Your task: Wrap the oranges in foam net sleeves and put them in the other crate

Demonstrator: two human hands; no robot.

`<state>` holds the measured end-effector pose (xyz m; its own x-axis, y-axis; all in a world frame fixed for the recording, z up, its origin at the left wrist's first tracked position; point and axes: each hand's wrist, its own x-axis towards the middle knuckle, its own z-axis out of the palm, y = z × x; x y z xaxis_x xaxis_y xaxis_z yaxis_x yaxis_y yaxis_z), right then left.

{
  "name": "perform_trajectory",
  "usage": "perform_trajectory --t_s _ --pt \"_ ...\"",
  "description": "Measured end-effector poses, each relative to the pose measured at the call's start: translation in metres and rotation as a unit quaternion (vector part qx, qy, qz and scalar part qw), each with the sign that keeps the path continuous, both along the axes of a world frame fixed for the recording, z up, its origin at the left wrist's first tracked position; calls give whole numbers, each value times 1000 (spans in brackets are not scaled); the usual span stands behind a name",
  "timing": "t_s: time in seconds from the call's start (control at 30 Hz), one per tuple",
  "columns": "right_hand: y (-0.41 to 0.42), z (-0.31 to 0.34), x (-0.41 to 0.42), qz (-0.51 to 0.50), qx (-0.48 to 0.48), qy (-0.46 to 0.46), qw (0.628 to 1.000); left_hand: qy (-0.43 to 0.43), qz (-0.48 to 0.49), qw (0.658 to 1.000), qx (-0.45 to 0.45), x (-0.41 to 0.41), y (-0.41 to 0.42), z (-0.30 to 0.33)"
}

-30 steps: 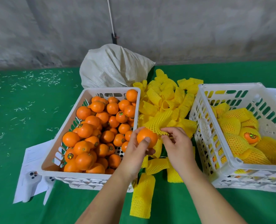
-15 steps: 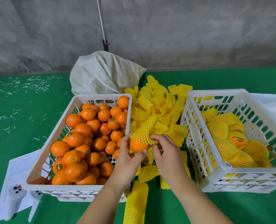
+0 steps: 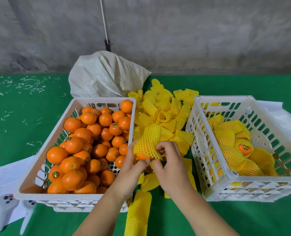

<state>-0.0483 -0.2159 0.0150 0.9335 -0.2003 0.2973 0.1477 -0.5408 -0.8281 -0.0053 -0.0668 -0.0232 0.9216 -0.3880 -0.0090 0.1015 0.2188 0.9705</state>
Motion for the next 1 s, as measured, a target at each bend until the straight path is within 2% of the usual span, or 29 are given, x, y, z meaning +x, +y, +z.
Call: perform_trajectory --t_s 0.13,0.23,0.33,0.4,0.5,0.6,0.77,1.0 --pt "-9 5 -1 -21 -13 -21 999 -20 57 997 42 -3 -6 4" --pt "4 11 -9 -4 -62 -75 995 3 92 996 14 -1 -4 4" --pt "22 9 -16 10 -76 -84 994 23 110 993 -21 0 -3 3" --pt "30 6 -18 -22 -70 -74 995 25 94 995 -11 -1 -2 4" --pt "39 7 -17 -76 -88 -67 991 17 7 1000 5 0 3 6" --pt "40 11 -19 -81 -91 -71 990 -4 -42 999 4 -2 4 11" --pt "27 16 -23 -72 -122 -142 980 -8 14 1000 -1 -3 -1 11" --pt "23 4 -31 -42 -131 -166 976 -73 74 993 49 -1 -3 5"
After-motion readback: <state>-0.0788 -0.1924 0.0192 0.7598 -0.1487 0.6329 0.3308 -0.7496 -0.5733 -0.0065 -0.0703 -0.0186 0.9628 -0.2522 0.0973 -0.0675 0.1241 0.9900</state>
